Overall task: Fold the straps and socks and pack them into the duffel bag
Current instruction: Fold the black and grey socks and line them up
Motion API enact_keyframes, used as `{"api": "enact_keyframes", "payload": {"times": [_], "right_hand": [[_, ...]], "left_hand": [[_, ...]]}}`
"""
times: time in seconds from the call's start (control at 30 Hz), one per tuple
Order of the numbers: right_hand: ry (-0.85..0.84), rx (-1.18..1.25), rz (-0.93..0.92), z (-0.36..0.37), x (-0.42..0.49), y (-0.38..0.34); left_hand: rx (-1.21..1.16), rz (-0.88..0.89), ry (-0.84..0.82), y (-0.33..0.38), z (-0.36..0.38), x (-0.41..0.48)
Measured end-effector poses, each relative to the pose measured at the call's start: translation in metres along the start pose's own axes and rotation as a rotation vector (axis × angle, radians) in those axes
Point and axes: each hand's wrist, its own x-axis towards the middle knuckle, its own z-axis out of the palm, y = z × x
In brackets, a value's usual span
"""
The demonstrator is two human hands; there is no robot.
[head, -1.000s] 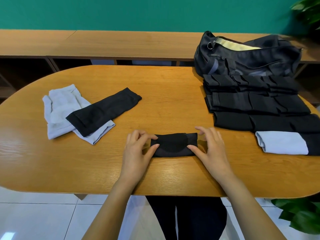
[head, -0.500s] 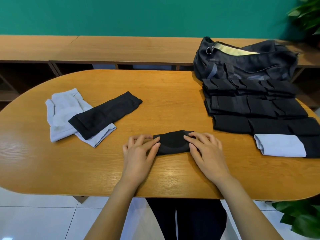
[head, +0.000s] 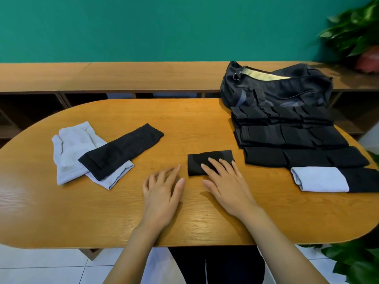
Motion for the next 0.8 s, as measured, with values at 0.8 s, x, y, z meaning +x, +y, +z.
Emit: {"api": "enact_keyframes", "payload": {"times": [0.8], "right_hand": [[0.124, 0.051, -0.074, 0.014, 0.031, -0.044]], "left_hand": [[0.420, -0.091, 0.247, -0.046, -0.057, 0.060]]}}
